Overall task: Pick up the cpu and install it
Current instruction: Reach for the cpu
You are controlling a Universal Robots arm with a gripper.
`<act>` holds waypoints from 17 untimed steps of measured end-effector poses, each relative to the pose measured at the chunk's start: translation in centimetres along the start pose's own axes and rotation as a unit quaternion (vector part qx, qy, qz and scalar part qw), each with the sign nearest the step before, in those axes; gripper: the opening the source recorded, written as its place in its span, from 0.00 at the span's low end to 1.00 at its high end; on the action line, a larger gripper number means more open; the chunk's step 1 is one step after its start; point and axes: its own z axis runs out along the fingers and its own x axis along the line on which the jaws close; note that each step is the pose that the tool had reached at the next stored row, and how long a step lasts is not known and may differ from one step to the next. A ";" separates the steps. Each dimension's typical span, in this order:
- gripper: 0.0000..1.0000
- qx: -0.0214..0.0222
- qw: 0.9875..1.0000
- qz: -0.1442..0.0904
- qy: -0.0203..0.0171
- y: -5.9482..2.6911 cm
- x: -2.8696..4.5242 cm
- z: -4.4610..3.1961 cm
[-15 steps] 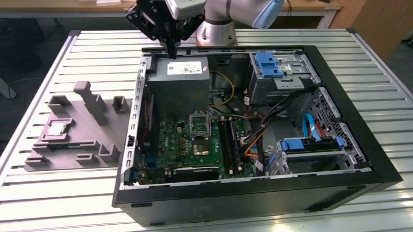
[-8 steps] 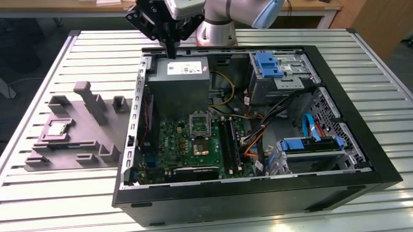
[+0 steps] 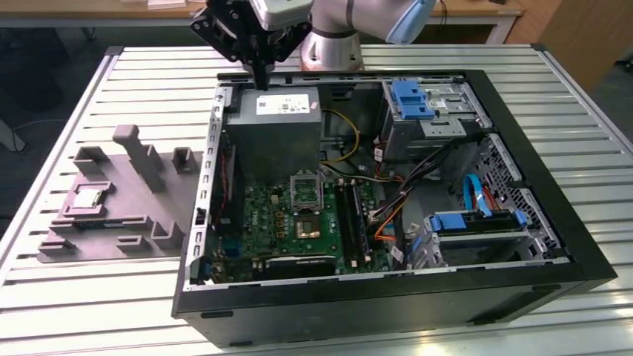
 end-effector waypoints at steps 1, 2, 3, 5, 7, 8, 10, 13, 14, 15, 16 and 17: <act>0.11 0.000 1.000 0.000 0.000 0.00 0.02 0.00; 0.11 0.000 1.000 0.000 0.000 0.00 0.04 0.00; 0.11 0.000 1.000 0.000 0.000 0.00 0.06 0.00; 0.11 0.000 1.000 0.000 0.000 -0.01 0.11 -0.01; 0.11 0.000 1.000 0.000 0.000 -0.01 0.15 0.00; 0.11 0.000 1.000 0.000 0.000 -0.01 0.16 -0.01; 0.11 0.000 1.000 0.000 0.000 -0.02 0.20 -0.01; 0.11 0.000 1.000 0.000 0.000 -0.12 1.49 0.04; 0.11 0.000 1.000 0.000 0.000 -0.12 1.49 0.05; 0.11 0.000 1.000 0.000 0.000 -0.12 1.52 0.04; 0.11 0.000 1.000 0.000 0.000 -0.12 1.55 0.04; 0.11 0.000 1.000 0.000 0.000 -0.12 1.58 0.04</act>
